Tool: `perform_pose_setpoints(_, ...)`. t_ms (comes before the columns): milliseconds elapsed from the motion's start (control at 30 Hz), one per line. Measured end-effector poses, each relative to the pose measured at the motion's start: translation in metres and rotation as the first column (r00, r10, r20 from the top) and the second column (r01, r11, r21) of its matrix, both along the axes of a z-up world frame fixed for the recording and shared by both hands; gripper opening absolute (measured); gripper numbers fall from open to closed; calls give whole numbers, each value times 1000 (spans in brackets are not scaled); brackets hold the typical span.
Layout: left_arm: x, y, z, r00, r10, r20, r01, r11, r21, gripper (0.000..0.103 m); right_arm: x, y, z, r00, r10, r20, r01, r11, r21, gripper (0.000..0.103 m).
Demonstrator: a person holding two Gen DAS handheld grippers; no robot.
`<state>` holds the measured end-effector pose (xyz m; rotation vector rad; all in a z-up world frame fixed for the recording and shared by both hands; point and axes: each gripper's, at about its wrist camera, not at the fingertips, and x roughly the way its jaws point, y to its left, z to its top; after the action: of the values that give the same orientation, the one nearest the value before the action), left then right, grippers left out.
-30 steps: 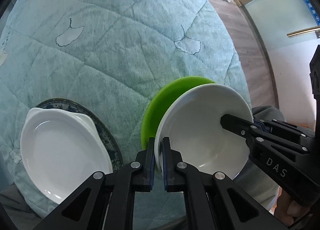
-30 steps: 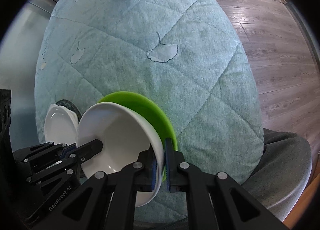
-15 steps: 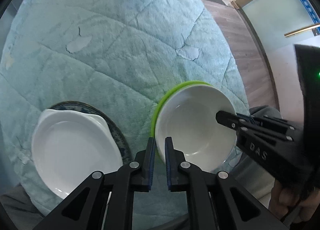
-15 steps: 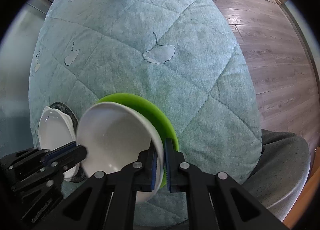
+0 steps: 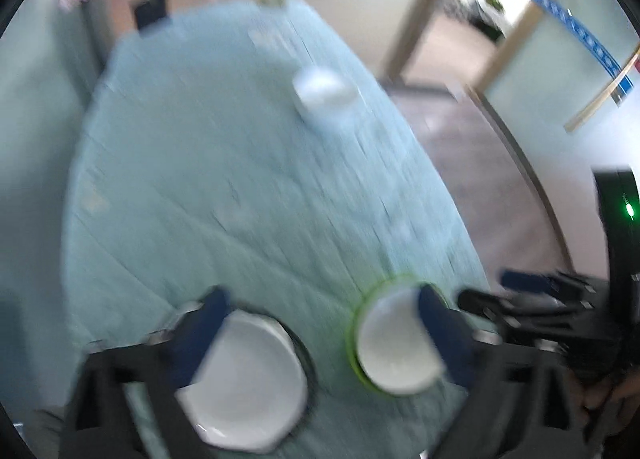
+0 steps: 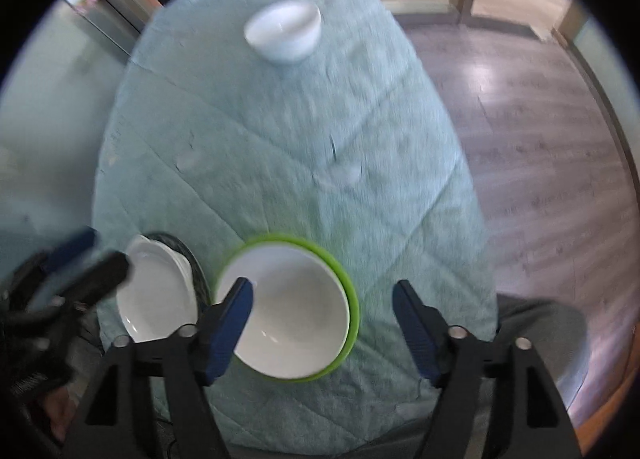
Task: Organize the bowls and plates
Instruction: 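Move both grippers to the second white bowl and close on its rim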
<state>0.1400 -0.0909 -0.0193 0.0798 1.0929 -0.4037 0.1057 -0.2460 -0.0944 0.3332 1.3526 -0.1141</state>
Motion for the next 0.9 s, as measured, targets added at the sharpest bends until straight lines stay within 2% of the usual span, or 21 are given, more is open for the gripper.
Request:
perform_pose_setpoints(67, 8, 1, 14, 998, -12, 54, 11, 1000, 4, 102, 7, -6, 13, 999, -5, 42, 6, 1000, -25, 82)
perform_pose_setpoints(100, 17, -1, 18, 999, -33, 43, 32, 999, 11, 96, 13, -8, 18, 999, -7, 50, 9, 999, -32, 82)
perform_pose_setpoints(133, 23, -1, 21, 999, -44, 31, 44, 999, 18, 67, 18, -9, 20, 998, -9, 56, 11, 999, -34, 82)
perform_pose_setpoints(167, 30, -2, 22, 998, -61, 18, 61, 998, 20, 44, 25, -12, 23, 998, -16, 60, 17, 999, -29, 82)
perform_pose_setpoints(200, 41, -4, 22, 997, -78, -10, 78, 996, 32, 1, 30, -14, 24, 998, -15, 61, 16, 1000, -21, 81)
perform_pose_setpoints(233, 49, -6, 22, 997, -72, -26, 73, 996, 51, 1, 35, -16, 26, 998, -10, 65, 10, 1000, -9, 68)
perform_pose_setpoints(267, 57, -6, 24, 998, -51, -26, 52, 997, 64, 0, 41, -18, 29, 997, -5, 75, 5, 1000, -4, 29)
perform_pose_setpoints(300, 67, -4, 29, 999, -29, -19, 30, 998, 47, 0, 47, -19, 31, 997, 1, 75, 0, 1000, -16, 13)
perform_pose_setpoints(333, 76, -4, 33, 1000, -20, -11, 20, 1000, 22, 3, 55, -20, 35, 997, 4, 74, -1, 999, -36, 8)
perform_pose_setpoints(367, 86, -3, 38, 1000, -7, 0, 7, 1000, 4, 11, 63, -23, 39, 996, 3, 88, 0, 999, -38, 8)
perform_pose_setpoints(400, 99, -2, 43, 1000, 12, 4, -12, 1000, 2, 47, 70, -26, 46, 994, -3, 110, 6, 1000, -26, 8)
perform_pose_setpoints(433, 111, -3, 47, 1000, 28, 8, -28, 1000, 1, 93, 81, -32, 53, 991, -9, 136, 10, 1000, -12, 21)
perform_pose_setpoints(467, 122, -4, 53, 999, 45, 25, -45, 999, -4, 103, 89, -38, 58, 988, -9, 151, 11, 1000, -12, 59)
perform_pose_setpoints(500, 135, -5, 60, 997, 53, 55, -52, 998, -24, 102, 102, -43, 65, 985, -5, 171, 7, 1000, -13, 84)
perform_pose_setpoints(533, 148, -7, 63, 997, 50, 53, -49, 998, -31, 102, 113, -47, 69, 982, 2, 190, 0, 1000, -10, 103)
perform_pose_setpoints(600, 180, -17, 63, 999, 34, 10, -33, 998, -47, 102, 139, -51, 76, 975, 47, 215, -43, 999, -20, 102)
perform_pose_setpoints(700, 223, -30, 51, 998, 25, -56, -29, 996, -80, 102, 179, -58, 70, 977, 87, 196, -81, 996, -37, 102)
perform_pose_setpoints(800, 262, -46, 25, 989, -2, -145, -10, 997, -83, 101, 214, -63, 53, 981, 108, 158, -104, 994, -34, 102)
perform_pose_setpoints(900, 285, -58, -6, 983, -3, -185, -7, 999, -52, 100, 238, -68, 29, 986, 114, 124, -114, 993, -9, 102)
